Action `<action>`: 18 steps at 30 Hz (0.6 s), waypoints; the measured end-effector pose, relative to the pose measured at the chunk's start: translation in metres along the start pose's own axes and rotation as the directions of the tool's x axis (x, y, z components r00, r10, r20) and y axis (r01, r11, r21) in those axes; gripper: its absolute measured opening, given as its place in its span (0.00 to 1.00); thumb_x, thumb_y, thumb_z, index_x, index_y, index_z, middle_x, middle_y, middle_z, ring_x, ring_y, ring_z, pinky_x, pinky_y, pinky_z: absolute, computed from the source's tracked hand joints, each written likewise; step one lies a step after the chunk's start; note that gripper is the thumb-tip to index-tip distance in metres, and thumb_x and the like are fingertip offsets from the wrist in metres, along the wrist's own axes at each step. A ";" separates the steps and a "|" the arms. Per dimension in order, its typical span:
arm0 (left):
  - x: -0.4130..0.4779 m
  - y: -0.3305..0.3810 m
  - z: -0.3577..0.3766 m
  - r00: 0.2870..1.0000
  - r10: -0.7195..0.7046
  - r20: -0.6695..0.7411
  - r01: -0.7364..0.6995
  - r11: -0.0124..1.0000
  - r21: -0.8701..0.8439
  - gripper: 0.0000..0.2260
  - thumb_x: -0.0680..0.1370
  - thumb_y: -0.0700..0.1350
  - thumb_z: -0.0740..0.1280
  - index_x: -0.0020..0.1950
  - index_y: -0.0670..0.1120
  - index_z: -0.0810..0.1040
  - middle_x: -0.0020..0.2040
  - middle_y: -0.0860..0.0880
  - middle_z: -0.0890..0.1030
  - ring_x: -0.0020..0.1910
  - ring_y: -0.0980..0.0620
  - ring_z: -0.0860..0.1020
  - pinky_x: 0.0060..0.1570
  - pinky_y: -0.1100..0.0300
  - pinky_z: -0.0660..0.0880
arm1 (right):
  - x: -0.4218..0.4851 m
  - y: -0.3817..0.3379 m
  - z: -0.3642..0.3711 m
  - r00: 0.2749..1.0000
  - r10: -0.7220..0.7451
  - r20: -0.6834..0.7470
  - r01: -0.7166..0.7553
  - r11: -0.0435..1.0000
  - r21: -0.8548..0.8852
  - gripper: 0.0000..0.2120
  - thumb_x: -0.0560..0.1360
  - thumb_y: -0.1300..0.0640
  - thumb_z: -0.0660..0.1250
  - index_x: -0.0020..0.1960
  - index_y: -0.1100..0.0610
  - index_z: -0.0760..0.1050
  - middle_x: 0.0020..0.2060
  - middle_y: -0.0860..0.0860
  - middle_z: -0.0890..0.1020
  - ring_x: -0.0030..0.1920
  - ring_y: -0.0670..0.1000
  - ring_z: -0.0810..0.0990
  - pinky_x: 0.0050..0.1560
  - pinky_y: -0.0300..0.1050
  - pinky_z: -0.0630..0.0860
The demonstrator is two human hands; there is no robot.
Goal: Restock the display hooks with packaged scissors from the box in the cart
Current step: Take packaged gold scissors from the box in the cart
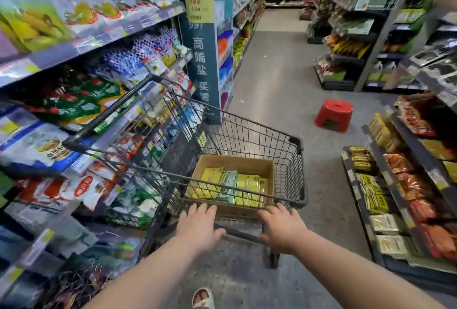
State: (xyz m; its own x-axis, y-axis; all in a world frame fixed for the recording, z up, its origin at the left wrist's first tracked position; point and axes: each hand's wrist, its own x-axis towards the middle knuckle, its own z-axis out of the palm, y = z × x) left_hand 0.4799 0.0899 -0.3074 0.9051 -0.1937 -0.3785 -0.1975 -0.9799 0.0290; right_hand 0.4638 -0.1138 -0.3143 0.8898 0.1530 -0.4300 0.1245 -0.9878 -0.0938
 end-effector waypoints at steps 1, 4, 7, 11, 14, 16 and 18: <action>0.013 -0.002 -0.002 1.000 0.012 0.005 -0.012 1.000 0.002 0.32 0.78 0.62 0.57 0.77 0.49 0.54 0.77 0.46 0.59 0.76 0.43 0.56 0.74 0.45 0.56 | 0.009 0.004 -0.004 1.000 0.011 0.003 -0.011 1.000 -0.005 0.30 0.76 0.44 0.59 0.75 0.50 0.55 0.75 0.53 0.59 0.76 0.57 0.52 0.73 0.62 0.52; 0.053 -0.014 -0.008 0.998 0.054 0.021 -0.054 0.999 0.004 0.31 0.78 0.61 0.58 0.77 0.49 0.56 0.76 0.46 0.61 0.74 0.44 0.59 0.72 0.46 0.59 | 0.040 0.013 -0.021 0.998 0.055 -0.008 -0.055 0.998 -0.018 0.29 0.76 0.43 0.60 0.74 0.49 0.57 0.74 0.52 0.62 0.75 0.56 0.55 0.72 0.61 0.54; 0.096 -0.027 -0.017 0.994 0.099 0.041 -0.100 0.995 0.007 0.30 0.78 0.61 0.59 0.76 0.48 0.58 0.75 0.46 0.63 0.74 0.44 0.60 0.72 0.45 0.60 | 0.075 0.015 -0.040 0.994 0.106 0.009 -0.106 0.994 -0.002 0.28 0.77 0.43 0.59 0.74 0.49 0.58 0.73 0.52 0.63 0.74 0.56 0.57 0.72 0.60 0.55; 0.148 -0.048 -0.030 0.985 0.148 0.087 -0.150 0.988 0.024 0.30 0.78 0.61 0.59 0.75 0.48 0.59 0.74 0.46 0.65 0.73 0.44 0.62 0.71 0.45 0.61 | 0.123 0.009 -0.059 0.988 0.145 0.049 -0.146 0.989 0.018 0.29 0.77 0.44 0.59 0.75 0.49 0.55 0.74 0.52 0.61 0.76 0.56 0.55 0.72 0.59 0.56; 0.187 -0.065 -0.038 0.982 0.155 0.104 -0.161 0.986 0.044 0.29 0.78 0.61 0.59 0.75 0.48 0.61 0.73 0.45 0.67 0.72 0.43 0.64 0.69 0.46 0.63 | 0.151 0.006 -0.065 0.984 0.158 0.081 -0.161 0.986 0.045 0.29 0.78 0.44 0.59 0.75 0.50 0.55 0.75 0.53 0.61 0.76 0.57 0.54 0.73 0.60 0.55; 0.210 -0.072 -0.041 0.983 0.145 0.117 -0.149 0.988 0.028 0.29 0.78 0.60 0.59 0.75 0.49 0.61 0.73 0.46 0.66 0.72 0.43 0.64 0.69 0.46 0.63 | 0.163 0.008 -0.065 0.980 0.162 0.112 -0.169 0.984 0.051 0.29 0.78 0.45 0.59 0.76 0.50 0.55 0.75 0.53 0.60 0.76 0.57 0.54 0.73 0.60 0.54; 0.230 -0.075 -0.042 0.981 0.134 0.140 -0.136 0.991 0.005 0.29 0.77 0.60 0.60 0.75 0.50 0.62 0.72 0.47 0.68 0.71 0.44 0.65 0.69 0.46 0.64 | 0.176 0.016 -0.064 0.975 0.174 0.142 -0.183 0.981 0.056 0.30 0.78 0.44 0.59 0.76 0.49 0.54 0.75 0.53 0.60 0.76 0.57 0.54 0.74 0.60 0.54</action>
State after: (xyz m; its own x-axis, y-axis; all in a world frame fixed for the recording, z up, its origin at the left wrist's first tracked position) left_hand 0.7189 0.1165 -0.3579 0.8088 -0.3150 -0.4967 -0.3210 -0.9440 0.0760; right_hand 0.6503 -0.1044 -0.3343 0.8265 -0.0185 -0.5626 -0.0655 -0.9958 -0.0636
